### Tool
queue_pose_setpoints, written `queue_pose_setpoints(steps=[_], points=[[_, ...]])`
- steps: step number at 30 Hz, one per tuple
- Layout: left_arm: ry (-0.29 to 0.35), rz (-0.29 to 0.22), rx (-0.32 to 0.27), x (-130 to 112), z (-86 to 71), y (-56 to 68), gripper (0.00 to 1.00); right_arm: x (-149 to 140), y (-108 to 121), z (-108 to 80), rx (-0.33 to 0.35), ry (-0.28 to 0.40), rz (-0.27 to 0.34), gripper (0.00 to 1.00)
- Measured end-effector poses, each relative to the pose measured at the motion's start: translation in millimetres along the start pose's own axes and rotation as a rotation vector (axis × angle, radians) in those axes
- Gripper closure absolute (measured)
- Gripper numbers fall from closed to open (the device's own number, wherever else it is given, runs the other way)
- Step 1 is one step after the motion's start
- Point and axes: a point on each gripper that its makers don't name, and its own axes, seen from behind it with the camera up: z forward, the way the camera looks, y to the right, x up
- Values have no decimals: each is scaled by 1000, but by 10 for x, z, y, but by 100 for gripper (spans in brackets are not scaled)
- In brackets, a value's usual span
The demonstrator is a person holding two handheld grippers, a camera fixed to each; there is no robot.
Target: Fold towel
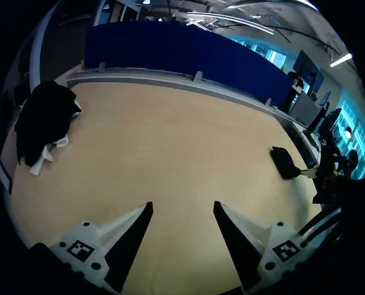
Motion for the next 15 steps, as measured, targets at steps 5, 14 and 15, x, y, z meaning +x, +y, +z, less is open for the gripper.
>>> queue_pose_setpoints(steps=[5,14,15], points=[[6,5,-6,28,-9,-3,9,0,11,-93,-15,15,6,60],[18,1,-17,54,-27,-26,9,48,-65,-261,-29,80,36,9],[19,2,-18,54,-30,-28,9,62,-79,-278,-29,88,39,5]])
